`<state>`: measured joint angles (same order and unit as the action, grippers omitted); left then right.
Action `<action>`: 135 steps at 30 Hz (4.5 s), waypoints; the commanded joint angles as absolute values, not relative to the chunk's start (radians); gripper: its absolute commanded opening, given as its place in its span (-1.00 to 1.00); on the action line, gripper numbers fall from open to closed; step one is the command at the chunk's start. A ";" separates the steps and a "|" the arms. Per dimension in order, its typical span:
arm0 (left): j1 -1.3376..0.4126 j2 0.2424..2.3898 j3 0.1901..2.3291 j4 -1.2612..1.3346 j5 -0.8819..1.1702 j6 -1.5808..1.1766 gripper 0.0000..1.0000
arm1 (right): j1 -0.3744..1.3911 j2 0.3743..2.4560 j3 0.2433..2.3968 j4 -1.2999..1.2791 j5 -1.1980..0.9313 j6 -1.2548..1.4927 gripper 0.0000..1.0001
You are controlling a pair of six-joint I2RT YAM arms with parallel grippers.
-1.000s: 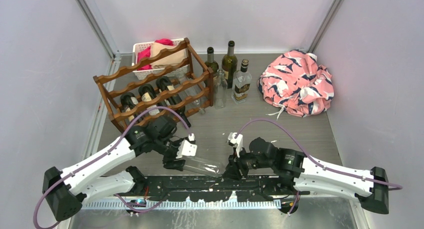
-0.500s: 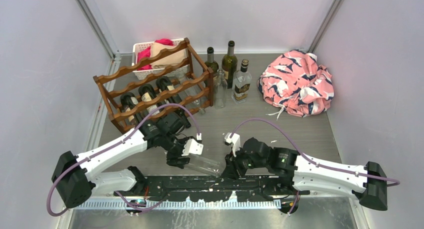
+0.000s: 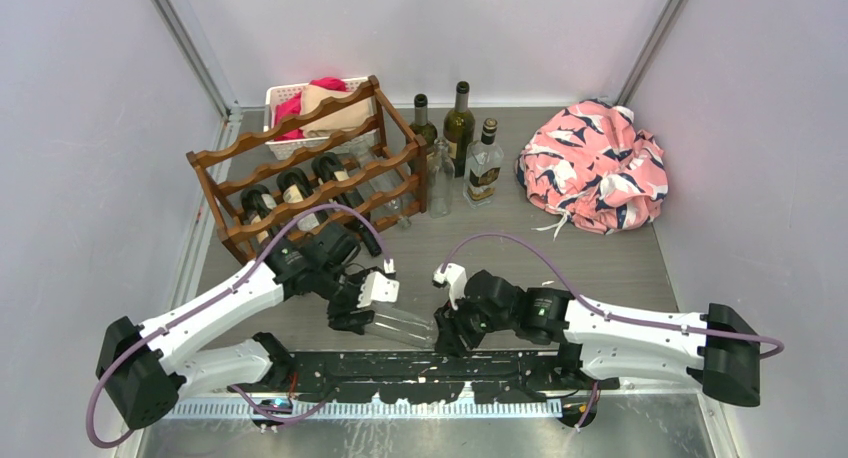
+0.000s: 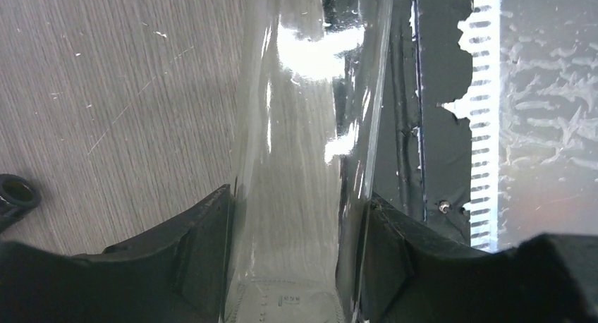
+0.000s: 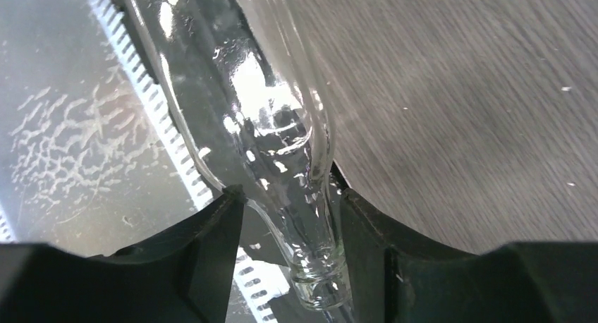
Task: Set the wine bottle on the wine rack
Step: Pick up the wine bottle from the center of the board, then place the wine bottle in the wine rack.
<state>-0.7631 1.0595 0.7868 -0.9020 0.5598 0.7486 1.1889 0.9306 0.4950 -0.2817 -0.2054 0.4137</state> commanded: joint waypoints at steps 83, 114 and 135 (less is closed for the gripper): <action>-0.712 0.865 1.033 -0.602 0.557 0.131 0.84 | 0.912 0.291 0.353 -0.295 -0.161 0.928 -0.98; -1.176 1.366 2.047 -0.522 -0.464 -0.627 0.99 | 0.912 0.380 0.598 -0.349 -0.067 0.797 -0.98; -1.125 1.138 1.702 -0.472 -0.479 -0.224 0.99 | 0.911 0.393 0.594 -0.255 -0.017 0.786 -0.98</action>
